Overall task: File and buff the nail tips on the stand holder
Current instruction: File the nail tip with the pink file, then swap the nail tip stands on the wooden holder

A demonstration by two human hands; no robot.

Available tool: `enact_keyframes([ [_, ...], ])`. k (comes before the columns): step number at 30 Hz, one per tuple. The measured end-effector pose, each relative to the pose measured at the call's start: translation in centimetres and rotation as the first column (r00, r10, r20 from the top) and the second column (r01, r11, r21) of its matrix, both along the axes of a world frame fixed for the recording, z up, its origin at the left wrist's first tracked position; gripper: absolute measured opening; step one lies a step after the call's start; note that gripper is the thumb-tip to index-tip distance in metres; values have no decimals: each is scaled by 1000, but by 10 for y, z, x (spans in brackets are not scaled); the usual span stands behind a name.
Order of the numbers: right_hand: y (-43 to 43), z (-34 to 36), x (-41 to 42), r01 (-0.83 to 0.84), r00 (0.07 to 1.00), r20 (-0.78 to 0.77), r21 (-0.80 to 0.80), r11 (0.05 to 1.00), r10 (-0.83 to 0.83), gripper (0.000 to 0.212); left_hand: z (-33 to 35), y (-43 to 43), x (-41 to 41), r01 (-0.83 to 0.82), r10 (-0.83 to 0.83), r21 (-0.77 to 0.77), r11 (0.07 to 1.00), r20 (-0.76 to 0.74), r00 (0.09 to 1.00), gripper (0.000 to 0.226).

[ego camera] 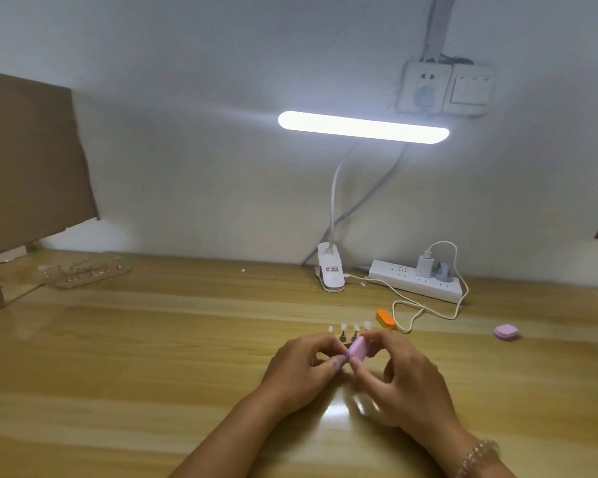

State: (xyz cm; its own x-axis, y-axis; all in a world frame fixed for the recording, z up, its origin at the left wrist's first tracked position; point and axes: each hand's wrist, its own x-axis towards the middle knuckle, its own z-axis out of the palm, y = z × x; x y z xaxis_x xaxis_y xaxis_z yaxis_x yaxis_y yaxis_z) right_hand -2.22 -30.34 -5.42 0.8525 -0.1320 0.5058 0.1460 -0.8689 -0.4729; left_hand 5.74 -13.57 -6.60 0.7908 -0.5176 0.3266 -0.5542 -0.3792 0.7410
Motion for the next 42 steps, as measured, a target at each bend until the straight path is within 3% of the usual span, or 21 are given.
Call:
enact_keyframes([
  [5,2,-1,-1,14,1000,5,-9,1000,-14,27,-2,-1,1,-3,3,20,1000,-1,1000,14],
  [8,4,0,-3,-12,1000,-6,-101,995,11,29,-3,-1,1,-10,10,38,999,7,1000,14],
  [12,3,0,-3,30,999,17,-44,999,-29,27,-3,0,0,-21,19,46,999,29,999,13],
  [15,5,0,-4,-22,1000,-5,-102,995,21,30,-4,-1,1,-33,30,82,996,39,999,16],
  [18,2,0,-2,17,1000,11,-35,999,-16,25,-3,-1,2,-37,36,54,998,25,999,14],
  [22,5,-1,-2,-21,1000,-5,-114,993,21,31,-2,-2,3,-50,49,64,997,17,999,16],
  [25,4,-1,-1,28,999,22,-37,999,-27,26,-2,-2,2,-46,46,83,995,3,999,13],
  [27,6,-1,-2,-20,1000,5,-112,994,21,29,-2,-2,2,-45,44,89,995,13,999,14],
  [31,3,-1,-1,5,1000,22,-33,999,-4,27,-2,-1,2,-36,35,59,998,21,999,12],
  [34,4,-1,-3,-39,999,1,-127,991,39,30,-2,-2,4,-32,31,46,998,14,999,15],
  [37,3,0,-2,11,1000,26,-56,998,-9,21,-2,-2,4,-34,34,26,999,4,999,13],
  [40,4,-1,-2,-13,1000,-1,-134,991,13,25,-3,-2,4,-32,32,-7,999,-14,999,15],
  [42,3,-1,-2,16,1000,19,-63,998,-15,23,-2,-1,3,-32,30,-51,998,-36,999,14],
])
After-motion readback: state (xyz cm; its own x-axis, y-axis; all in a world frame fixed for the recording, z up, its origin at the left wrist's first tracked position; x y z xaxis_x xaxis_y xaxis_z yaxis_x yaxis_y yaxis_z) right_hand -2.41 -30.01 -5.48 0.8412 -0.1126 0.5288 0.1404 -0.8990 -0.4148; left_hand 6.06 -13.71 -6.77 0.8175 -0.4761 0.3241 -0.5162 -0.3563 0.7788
